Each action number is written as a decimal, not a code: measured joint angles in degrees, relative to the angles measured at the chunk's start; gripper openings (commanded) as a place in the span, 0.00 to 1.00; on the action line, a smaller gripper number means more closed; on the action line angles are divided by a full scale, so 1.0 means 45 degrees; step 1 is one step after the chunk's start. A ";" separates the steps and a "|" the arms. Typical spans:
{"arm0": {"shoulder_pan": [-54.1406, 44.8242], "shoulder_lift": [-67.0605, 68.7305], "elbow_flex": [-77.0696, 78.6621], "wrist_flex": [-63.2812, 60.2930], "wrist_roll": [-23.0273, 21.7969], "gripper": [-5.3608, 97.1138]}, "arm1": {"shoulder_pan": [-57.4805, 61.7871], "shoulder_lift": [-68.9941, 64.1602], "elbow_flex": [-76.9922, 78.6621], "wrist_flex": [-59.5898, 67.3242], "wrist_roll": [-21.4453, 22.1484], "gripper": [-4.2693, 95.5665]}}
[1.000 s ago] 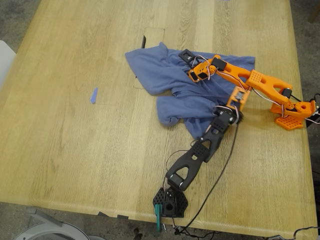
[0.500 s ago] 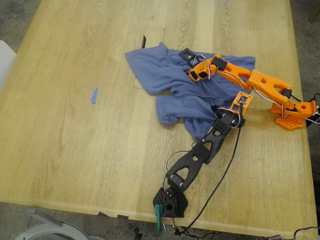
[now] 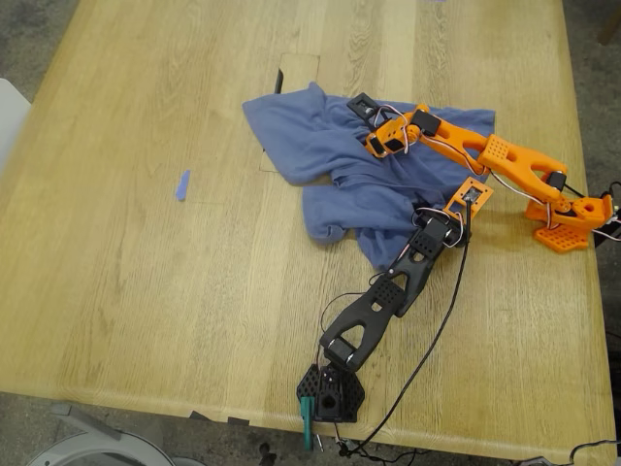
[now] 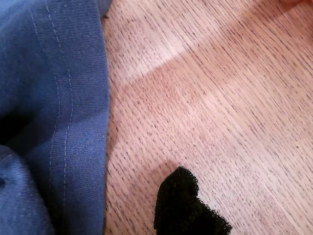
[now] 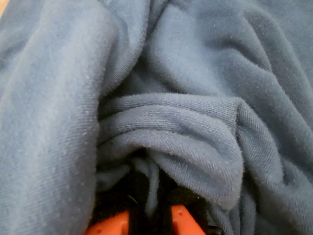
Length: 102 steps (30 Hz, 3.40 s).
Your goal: Fold a T-shirt
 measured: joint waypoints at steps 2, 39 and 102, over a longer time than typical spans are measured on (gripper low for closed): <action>-0.0078 -0.0020 0.0000 -0.0059 0.0137 0.51 | 0.0000 0.0000 0.0000 0.0039 0.0000 0.04; -0.1895 0.0273 0.0000 0.0703 0.2656 0.05 | -0.0078 0.1152 0.0020 0.0918 0.0059 0.04; -0.6191 1.4414 0.0039 0.4336 0.2676 0.05 | -0.1934 1.0664 0.0020 0.1309 -0.1074 0.04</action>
